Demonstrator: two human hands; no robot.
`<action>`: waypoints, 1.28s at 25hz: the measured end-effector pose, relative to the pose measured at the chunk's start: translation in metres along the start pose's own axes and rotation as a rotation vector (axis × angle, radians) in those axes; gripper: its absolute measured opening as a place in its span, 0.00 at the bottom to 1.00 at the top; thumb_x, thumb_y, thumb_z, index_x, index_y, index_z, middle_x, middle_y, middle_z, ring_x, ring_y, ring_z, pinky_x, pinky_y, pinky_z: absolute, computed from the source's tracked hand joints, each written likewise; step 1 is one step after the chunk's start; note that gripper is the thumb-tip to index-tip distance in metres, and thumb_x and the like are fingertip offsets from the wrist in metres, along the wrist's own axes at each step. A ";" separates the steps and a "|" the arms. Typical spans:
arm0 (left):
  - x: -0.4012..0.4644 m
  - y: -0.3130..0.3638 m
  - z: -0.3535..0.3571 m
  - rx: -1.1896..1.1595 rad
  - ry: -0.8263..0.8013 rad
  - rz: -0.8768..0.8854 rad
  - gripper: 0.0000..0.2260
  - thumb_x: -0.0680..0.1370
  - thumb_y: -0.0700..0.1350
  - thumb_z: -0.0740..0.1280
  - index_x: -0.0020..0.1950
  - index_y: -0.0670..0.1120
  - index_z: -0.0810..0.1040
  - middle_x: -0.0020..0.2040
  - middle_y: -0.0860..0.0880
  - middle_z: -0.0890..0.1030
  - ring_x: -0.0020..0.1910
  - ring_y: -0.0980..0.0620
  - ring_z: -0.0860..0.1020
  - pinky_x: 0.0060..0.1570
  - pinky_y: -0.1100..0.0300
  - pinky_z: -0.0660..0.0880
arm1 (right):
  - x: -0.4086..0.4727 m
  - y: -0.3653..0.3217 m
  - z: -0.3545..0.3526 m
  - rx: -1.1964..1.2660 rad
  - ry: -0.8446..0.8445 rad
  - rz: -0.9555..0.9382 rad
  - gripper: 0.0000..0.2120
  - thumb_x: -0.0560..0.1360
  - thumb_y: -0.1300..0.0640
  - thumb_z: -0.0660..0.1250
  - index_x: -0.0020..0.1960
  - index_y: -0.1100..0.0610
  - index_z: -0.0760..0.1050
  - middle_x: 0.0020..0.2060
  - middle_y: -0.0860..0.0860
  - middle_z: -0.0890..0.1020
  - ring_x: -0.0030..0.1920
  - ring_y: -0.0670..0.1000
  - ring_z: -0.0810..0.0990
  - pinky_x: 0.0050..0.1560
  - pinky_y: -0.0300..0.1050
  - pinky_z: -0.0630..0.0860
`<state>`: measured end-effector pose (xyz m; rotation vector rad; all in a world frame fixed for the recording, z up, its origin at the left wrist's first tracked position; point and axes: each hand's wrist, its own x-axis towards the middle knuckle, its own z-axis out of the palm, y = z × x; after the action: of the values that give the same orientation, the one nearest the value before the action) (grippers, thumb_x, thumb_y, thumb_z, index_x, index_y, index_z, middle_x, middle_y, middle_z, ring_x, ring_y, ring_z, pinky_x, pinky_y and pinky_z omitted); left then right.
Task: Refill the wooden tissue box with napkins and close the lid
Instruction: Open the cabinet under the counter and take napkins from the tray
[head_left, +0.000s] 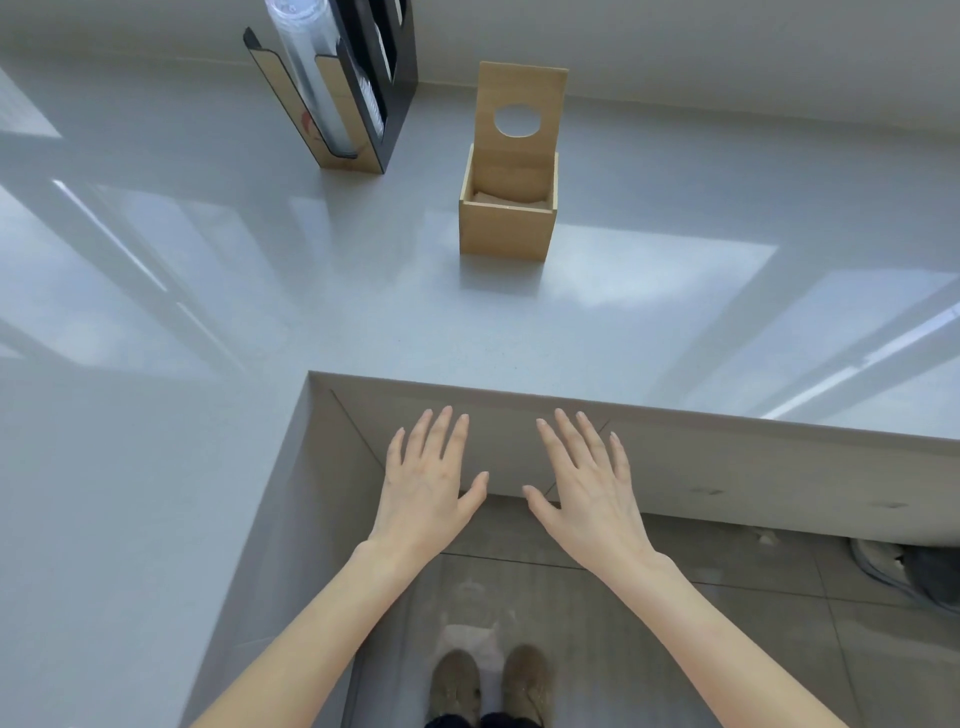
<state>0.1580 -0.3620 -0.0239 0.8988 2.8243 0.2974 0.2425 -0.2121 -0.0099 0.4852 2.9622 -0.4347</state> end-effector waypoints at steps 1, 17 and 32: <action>0.001 -0.001 0.007 0.008 -0.004 0.001 0.29 0.78 0.56 0.52 0.76 0.48 0.49 0.78 0.48 0.51 0.76 0.50 0.47 0.74 0.51 0.45 | 0.003 0.001 0.007 0.002 -0.011 -0.009 0.31 0.77 0.46 0.55 0.75 0.51 0.46 0.77 0.50 0.48 0.76 0.50 0.42 0.75 0.53 0.39; 0.047 0.010 0.082 0.163 0.095 0.130 0.31 0.63 0.49 0.74 0.62 0.38 0.75 0.62 0.42 0.78 0.62 0.39 0.75 0.55 0.42 0.76 | 0.062 0.057 0.080 -0.124 0.074 -0.089 0.33 0.69 0.58 0.67 0.71 0.62 0.61 0.67 0.57 0.72 0.69 0.57 0.68 0.72 0.57 0.59; 0.066 0.035 0.117 0.103 0.053 0.062 0.30 0.71 0.44 0.66 0.71 0.39 0.62 0.72 0.42 0.67 0.71 0.36 0.62 0.69 0.38 0.57 | 0.058 0.063 0.104 -0.178 0.292 -0.073 0.34 0.55 0.65 0.76 0.61 0.66 0.74 0.58 0.58 0.80 0.59 0.58 0.79 0.61 0.61 0.73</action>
<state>0.1490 -0.2789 -0.1348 1.0161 2.8874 0.1882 0.2143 -0.1682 -0.1343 0.4567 3.2665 -0.1112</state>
